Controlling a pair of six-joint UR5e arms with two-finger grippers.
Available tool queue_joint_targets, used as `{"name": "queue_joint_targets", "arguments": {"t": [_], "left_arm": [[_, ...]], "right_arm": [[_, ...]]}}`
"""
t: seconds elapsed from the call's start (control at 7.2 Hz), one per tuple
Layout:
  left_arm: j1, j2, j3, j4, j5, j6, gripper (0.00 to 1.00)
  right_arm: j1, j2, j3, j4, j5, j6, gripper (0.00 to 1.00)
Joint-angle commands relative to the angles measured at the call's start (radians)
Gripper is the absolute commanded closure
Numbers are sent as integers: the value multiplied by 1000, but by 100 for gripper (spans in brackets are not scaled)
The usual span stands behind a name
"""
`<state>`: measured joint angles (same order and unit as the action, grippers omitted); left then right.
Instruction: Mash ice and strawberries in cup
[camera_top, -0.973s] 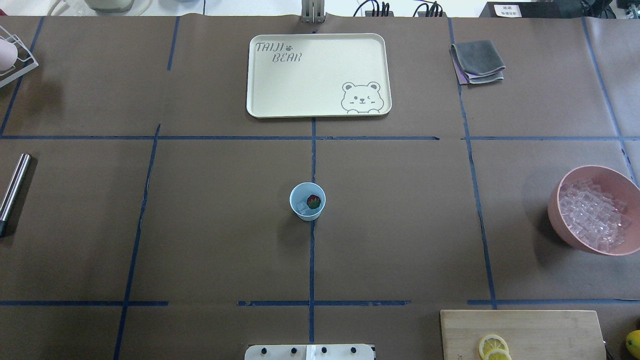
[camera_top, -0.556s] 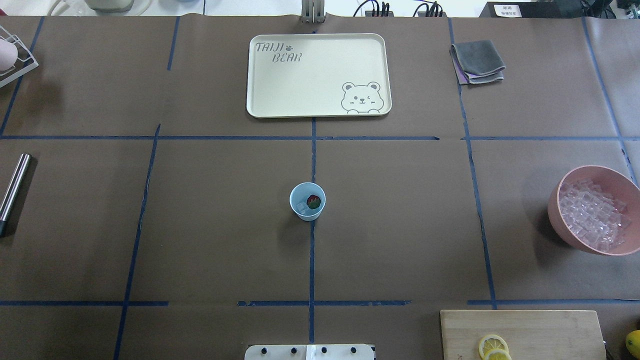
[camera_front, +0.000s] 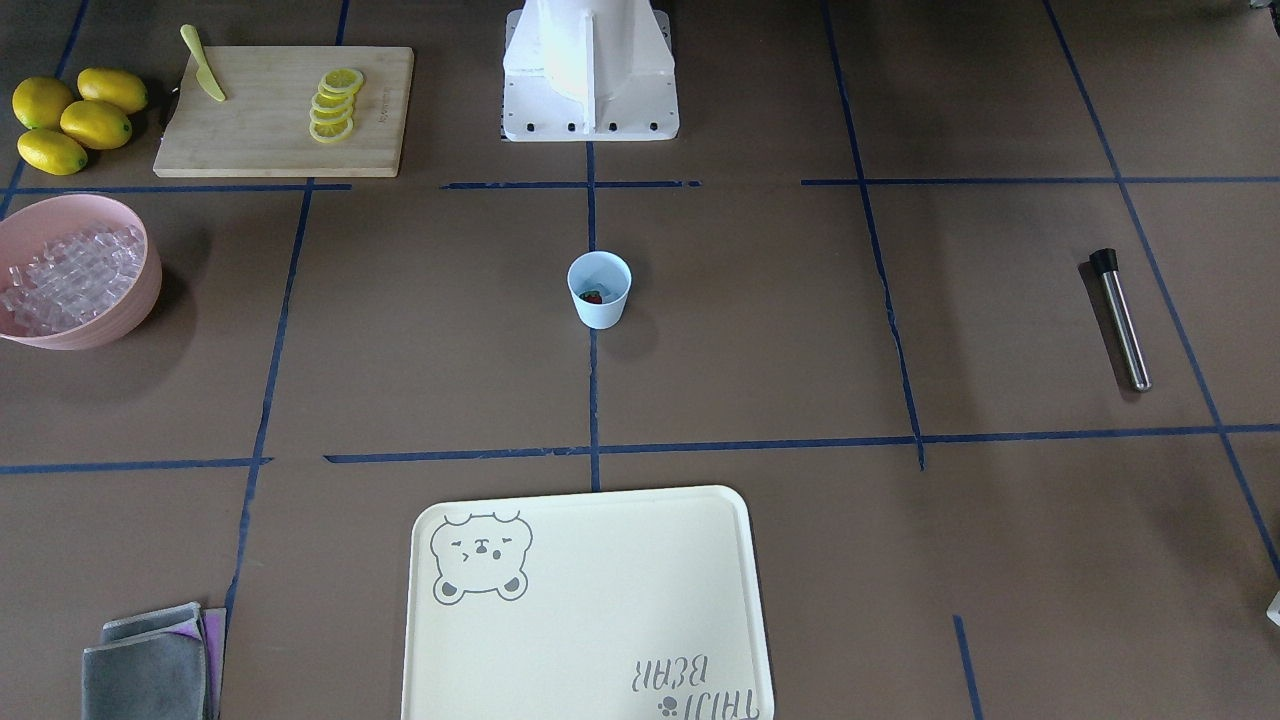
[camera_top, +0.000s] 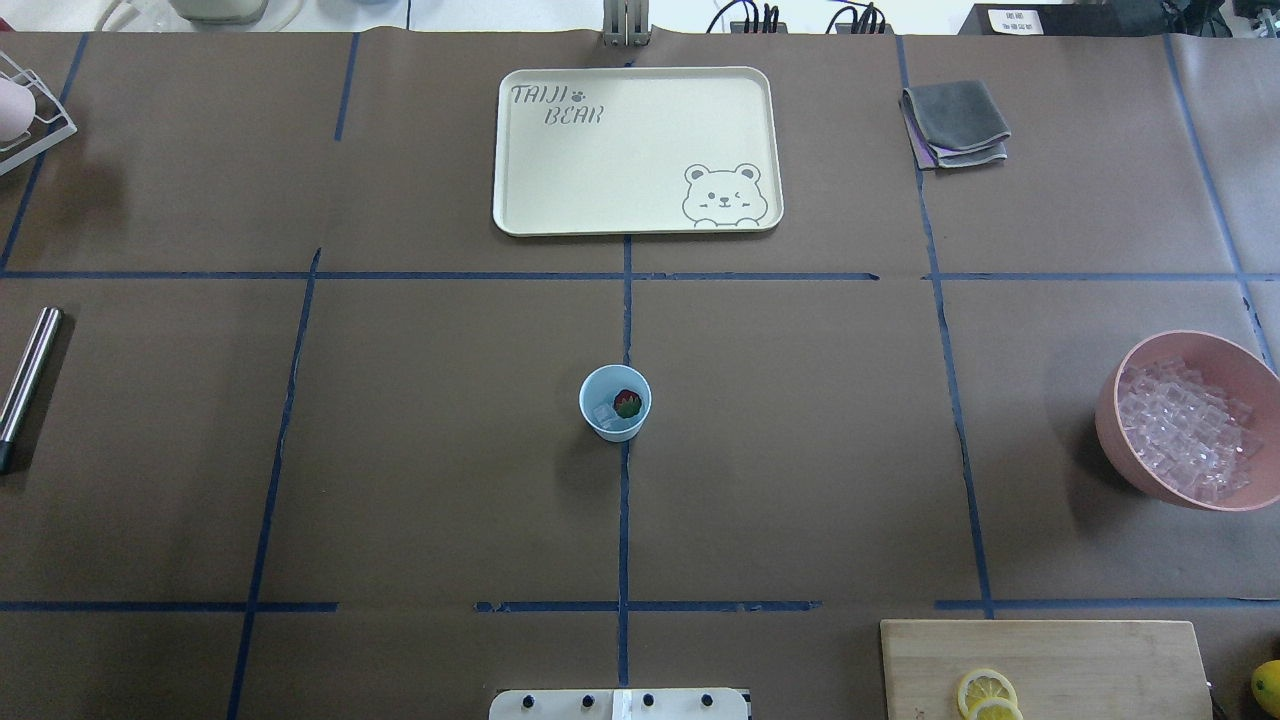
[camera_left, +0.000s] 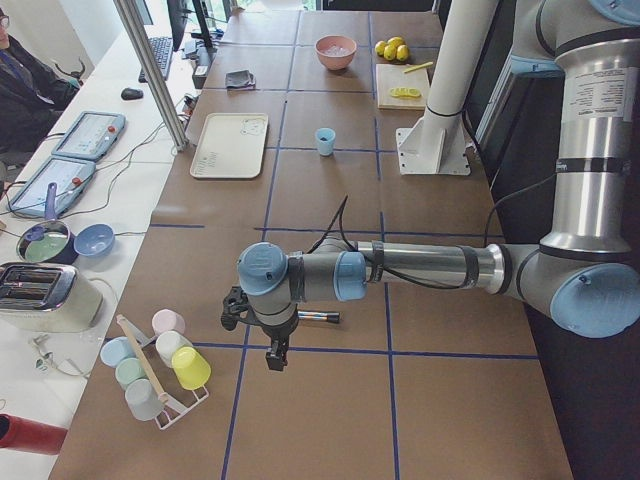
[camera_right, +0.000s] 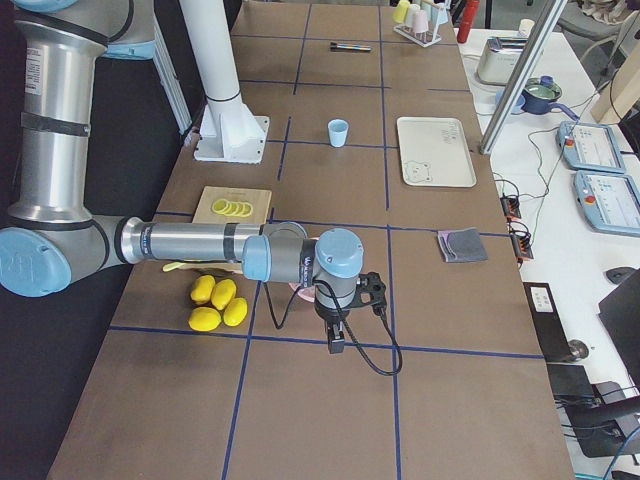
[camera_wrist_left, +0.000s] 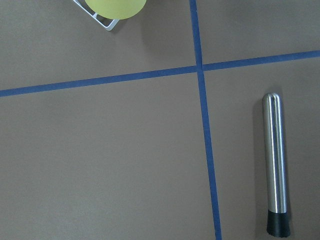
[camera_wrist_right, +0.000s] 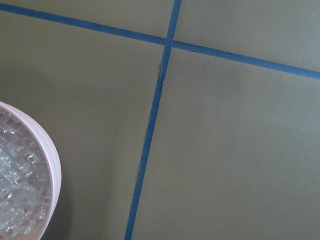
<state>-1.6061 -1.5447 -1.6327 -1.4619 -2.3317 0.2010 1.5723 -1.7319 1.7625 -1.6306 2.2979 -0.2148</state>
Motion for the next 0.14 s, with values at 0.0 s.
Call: {"name": "queue_joint_targets", "arguments": {"t": [0.0], "left_arm": [[0,0,1,0,0,0,0]], "right_arm": [[0,0,0,0,0,0,1]]}}
